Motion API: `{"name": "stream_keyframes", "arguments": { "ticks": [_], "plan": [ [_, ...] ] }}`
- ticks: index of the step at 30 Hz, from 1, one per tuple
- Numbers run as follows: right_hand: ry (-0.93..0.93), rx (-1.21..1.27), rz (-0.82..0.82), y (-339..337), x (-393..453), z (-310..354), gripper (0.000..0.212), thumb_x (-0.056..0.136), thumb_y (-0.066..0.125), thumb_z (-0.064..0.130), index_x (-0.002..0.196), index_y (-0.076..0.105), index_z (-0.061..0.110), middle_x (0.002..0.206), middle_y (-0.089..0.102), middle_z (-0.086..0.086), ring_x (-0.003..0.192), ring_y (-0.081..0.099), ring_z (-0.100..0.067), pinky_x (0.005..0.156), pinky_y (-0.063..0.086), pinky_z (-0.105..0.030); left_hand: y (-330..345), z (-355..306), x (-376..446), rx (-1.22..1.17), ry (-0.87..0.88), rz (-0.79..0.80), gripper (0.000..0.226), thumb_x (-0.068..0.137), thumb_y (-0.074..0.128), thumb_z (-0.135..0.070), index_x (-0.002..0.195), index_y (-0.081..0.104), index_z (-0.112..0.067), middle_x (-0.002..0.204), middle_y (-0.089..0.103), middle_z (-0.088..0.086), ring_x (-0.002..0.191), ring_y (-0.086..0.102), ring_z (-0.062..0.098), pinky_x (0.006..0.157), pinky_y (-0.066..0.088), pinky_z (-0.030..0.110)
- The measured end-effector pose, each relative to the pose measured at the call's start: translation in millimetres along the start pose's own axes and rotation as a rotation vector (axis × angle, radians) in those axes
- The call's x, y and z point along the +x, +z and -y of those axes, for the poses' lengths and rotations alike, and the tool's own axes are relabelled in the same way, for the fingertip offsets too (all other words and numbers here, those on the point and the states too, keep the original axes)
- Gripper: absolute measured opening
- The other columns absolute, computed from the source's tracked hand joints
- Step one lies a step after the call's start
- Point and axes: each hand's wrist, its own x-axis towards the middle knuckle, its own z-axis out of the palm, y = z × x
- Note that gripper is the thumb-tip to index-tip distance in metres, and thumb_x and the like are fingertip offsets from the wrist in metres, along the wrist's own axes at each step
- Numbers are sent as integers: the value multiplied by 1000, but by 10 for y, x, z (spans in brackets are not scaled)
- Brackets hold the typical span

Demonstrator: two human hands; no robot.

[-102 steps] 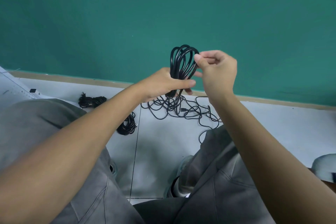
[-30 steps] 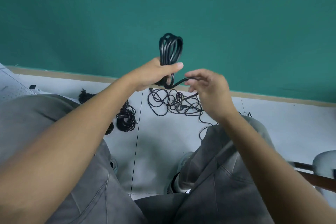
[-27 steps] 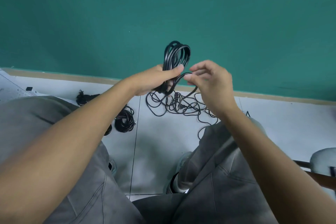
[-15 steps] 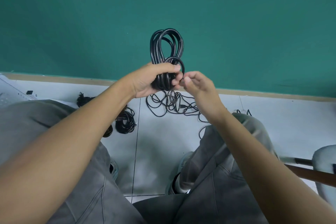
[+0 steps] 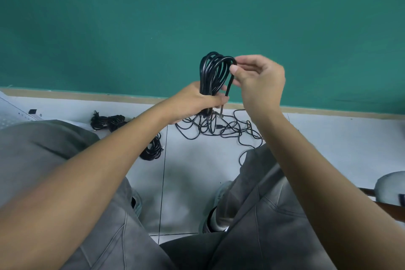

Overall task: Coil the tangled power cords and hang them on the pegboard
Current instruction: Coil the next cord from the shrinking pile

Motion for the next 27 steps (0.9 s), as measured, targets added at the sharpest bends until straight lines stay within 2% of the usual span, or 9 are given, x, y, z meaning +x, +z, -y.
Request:
{"name": "stream_keyframes", "arguments": {
  "ticks": [2,6,10,13,16,20,22,24,27],
  "plan": [
    [6,-14,-13,33,46,4,19,84,80,5,82,73,22,78,74,2,76,74,-17,76,64,-40,-6,13,2,-22,7,-10,39,83,79,-38,112,67,-15,114,71,21,118,66,37,107,51,49],
    [-9,-67,-26,107,107,-2,20,80,85,12,76,72,26,70,71,9,70,69,-9,80,62,-36,-13,10,-12,-150,-4,35,27,90,74,-26,106,65,-5,104,71,14,117,66,37,82,51,41],
    [74,10,6,165,166,-19,14,80,87,16,81,74,20,78,74,3,72,66,-9,80,61,-33,26,-41,-40,-338,-51,70,13,96,70,-17,105,62,-14,91,67,2,91,68,14,79,53,30],
    [198,160,64,193,149,-54,18,87,83,19,96,71,9,87,71,-9,68,65,-13,71,61,-29,43,-80,-47,-475,-48,68,13,91,67,-22,99,61,-15,80,57,0,74,63,17,84,54,35],
    [285,187,217,232,23,-149,33,103,60,37,106,67,5,87,71,-9,63,66,-14,64,58,-29,17,-129,-40,-620,-23,31,11,94,65,-24,96,67,-13,73,51,-3,65,55,13,75,56,33],
    [323,-27,539,220,-258,-357,74,104,16,65,105,72,17,93,78,-9,87,75,-26,92,57,-42,-118,-184,20,-700,-43,-201,20,98,68,-28,84,60,-17,65,57,-5,61,59,13,79,55,35],
    [286,-147,632,167,-399,-432,70,105,19,62,104,70,14,84,76,-4,76,70,-21,87,52,-39,-250,-193,58,-712,-36,-376,21,97,72,-27,88,57,-15,67,56,-4,59,57,13,77,57,34],
    [203,-239,661,103,-491,-480,43,109,39,45,104,67,13,80,72,1,71,64,-15,80,49,-35,-382,-161,105,-611,-45,-504,27,96,73,-30,86,52,-16,68,52,-2,60,53,15,73,58,33],
    [90,-284,688,23,-489,-448,15,102,56,11,105,69,17,83,73,1,66,58,-12,72,52,-31,-472,-28,156,-111,-53,-547,38,93,74,-42,81,48,-18,63,49,-2,59,48,17,66,46,31]
  ]
}}
